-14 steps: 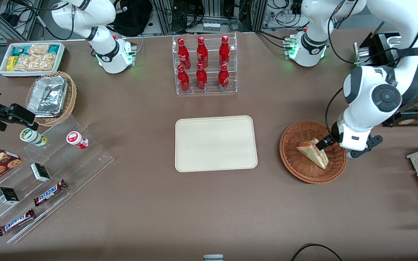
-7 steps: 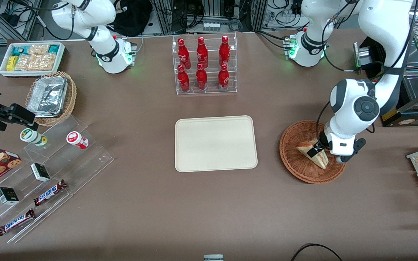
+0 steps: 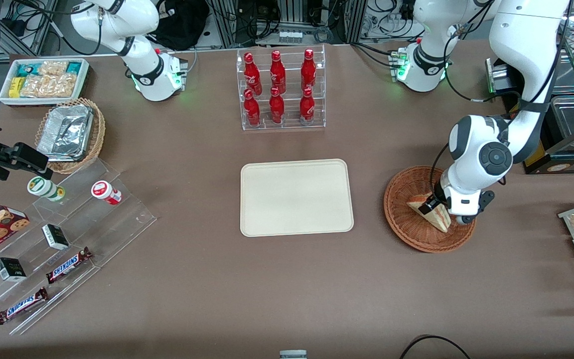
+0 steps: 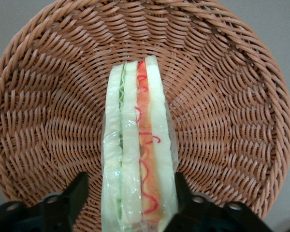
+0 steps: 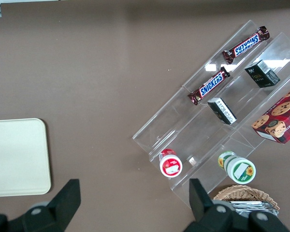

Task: Place sandwich from basket to tray
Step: 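Close the left gripper on the sandwich and lift it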

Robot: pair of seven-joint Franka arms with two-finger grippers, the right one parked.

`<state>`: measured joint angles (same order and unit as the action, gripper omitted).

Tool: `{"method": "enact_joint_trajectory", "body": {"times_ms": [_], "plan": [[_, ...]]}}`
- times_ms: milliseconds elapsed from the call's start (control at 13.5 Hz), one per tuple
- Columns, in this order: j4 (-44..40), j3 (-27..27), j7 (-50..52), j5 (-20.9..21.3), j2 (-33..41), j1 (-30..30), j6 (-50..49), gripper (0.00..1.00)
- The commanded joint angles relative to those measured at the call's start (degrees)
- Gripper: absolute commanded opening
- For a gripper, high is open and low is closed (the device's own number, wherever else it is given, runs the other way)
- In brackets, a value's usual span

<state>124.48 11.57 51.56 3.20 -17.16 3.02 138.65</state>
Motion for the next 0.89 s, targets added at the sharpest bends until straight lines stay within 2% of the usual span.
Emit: {"method": "enact_joint_trajectory", "body": {"times_ms": [0, 222, 444, 593, 815], "plan": [[-2.29, 0.03, 1.35, -0.21, 0.64, -0.38, -1.61, 0.09], [-12.9, 0.12, 1.26, 0.75, 2.04, -0.73, -17.57, 0.09], [-26.0, 0.21, 0.13, 0.93, 2.22, -4.76, -32.79, 0.09], [-30.77, 0.56, -4.52, 0.84, 1.61, -9.58, -36.08, 0.09], [-34.2, 0.74, -5.32, 0.75, -1.72, -17.33, -35.91, 0.09]]}}
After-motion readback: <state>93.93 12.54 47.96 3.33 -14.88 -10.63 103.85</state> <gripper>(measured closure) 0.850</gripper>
